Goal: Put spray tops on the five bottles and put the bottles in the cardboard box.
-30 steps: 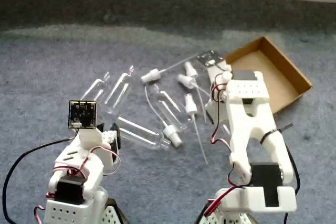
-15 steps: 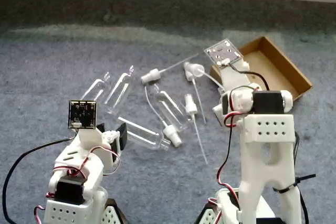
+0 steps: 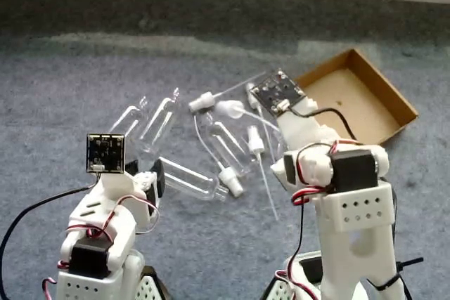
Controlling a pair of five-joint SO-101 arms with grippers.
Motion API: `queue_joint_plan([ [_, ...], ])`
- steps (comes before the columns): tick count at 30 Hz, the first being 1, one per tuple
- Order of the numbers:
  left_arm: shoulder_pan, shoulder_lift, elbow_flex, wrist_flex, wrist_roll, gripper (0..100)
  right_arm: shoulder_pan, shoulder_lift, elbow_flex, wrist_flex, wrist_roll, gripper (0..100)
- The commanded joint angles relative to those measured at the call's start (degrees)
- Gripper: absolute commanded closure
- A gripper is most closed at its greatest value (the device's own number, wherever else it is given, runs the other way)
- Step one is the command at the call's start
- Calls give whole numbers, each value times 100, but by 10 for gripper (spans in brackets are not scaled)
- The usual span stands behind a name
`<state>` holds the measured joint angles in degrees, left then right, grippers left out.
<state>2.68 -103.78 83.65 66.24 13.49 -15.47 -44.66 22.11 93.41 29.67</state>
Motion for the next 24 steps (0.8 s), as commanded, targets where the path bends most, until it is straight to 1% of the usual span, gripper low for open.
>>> queue_joint_plan([
  [1,-48,75,-558,167,-53,898,-207,-505,-312,4,-176,835],
  [3,-48,84,-558,149,-202,898,-207,-681,-303,-48,-387,835],
  [6,-40,92,-523,149,-536,899,-207,-919,-22,-295,-457,835],
  [8,-40,92,-523,132,-563,899,-207,-1059,374,-541,-466,835],
  [13,-40,101,-189,-378,-563,899,-215,-1640,1604,-1499,-466,835],
  [18,-40,101,-154,-369,-563,899,-558,-2308,2765,-2404,-466,835],
  [20,-40,101,-303,-360,-563,919,-637,-2457,3090,-2642,-510,835],
  [24,-40,101,-655,-44,-563,987,-646,-2492,3503,-3108,-1125,835],
])
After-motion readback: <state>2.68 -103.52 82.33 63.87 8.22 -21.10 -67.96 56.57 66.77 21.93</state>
